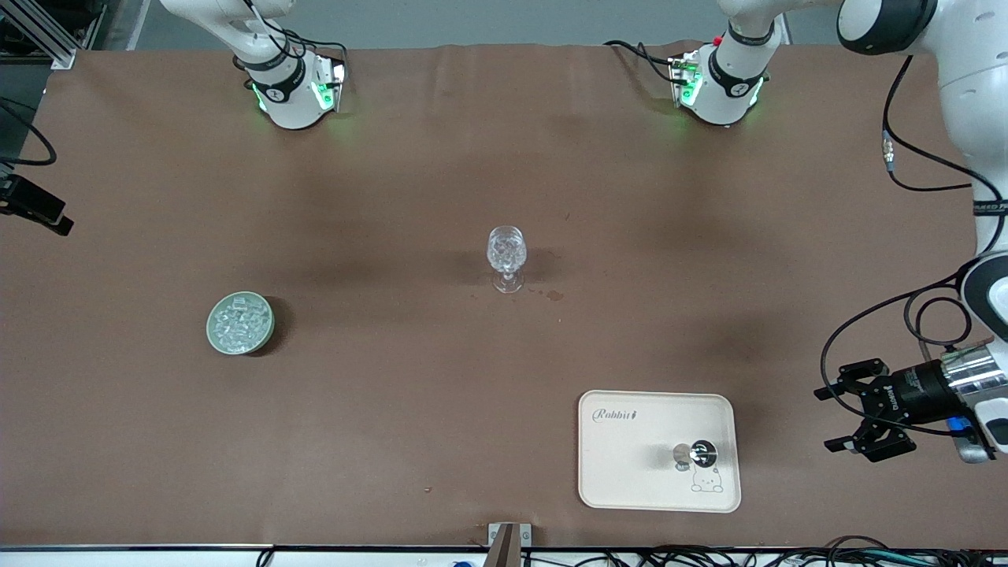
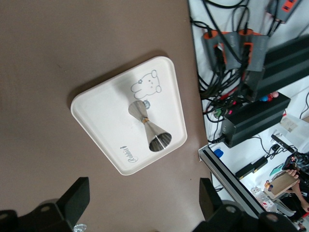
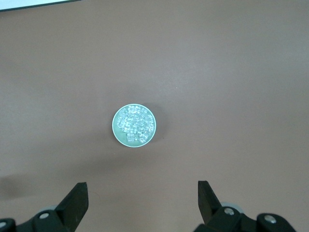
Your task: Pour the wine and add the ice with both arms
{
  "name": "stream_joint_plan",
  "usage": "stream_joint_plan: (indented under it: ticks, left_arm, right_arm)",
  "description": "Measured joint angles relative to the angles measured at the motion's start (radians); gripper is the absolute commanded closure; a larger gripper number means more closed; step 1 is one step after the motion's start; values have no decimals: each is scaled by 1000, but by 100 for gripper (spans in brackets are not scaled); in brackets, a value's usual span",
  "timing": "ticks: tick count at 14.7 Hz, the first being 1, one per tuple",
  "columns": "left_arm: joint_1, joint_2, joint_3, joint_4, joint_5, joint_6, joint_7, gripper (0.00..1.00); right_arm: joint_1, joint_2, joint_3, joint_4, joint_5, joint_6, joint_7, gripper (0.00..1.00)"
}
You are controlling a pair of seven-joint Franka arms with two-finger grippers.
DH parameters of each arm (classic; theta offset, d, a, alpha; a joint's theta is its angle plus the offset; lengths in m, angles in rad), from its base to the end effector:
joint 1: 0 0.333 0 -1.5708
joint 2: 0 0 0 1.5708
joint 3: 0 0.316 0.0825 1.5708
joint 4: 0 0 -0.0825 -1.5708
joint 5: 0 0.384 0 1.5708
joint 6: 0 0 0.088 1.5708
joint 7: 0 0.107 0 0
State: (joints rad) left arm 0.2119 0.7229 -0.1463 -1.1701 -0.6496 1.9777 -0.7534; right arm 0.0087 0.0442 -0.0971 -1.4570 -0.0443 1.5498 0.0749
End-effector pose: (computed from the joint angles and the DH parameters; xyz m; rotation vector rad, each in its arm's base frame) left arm 0.7612 0.0449 0.3926 2.0840 1.2788 -0.1950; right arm 0.5642 -0.0534 0.6517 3.0813 -0.2550 0.0750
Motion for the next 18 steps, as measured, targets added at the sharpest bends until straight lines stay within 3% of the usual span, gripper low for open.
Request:
stream_joint_plan:
  ticks: [2, 4, 8, 11, 14, 18]
  left_arm:
    - [-6, -48, -3, 3, 106, 0, 23, 0]
    - [-9, -101, -32, 3, 283, -12, 81, 0]
    - [-31, -196, -95, -18, 557, -130, 308, 0]
    - [-55, -288, -85, -105, 610, -145, 494, 0]
    - [-147, -425, 33, -246, 613, -147, 650, 0]
    - [-214, -594, 118, -398, 613, -147, 718, 0]
  right_arm:
    - [1, 0, -7, 0, 2, -1, 0, 0]
    - [2, 0, -9, 0, 2, -1, 0, 0]
    - [4, 0, -9, 0, 3, -2, 0, 0]
    - [5, 0, -10, 0, 3, -4, 0, 0]
    - [7, 0, -10, 0, 3, -4, 0, 0]
    - [7, 0, -11, -1, 3, -4, 0, 0]
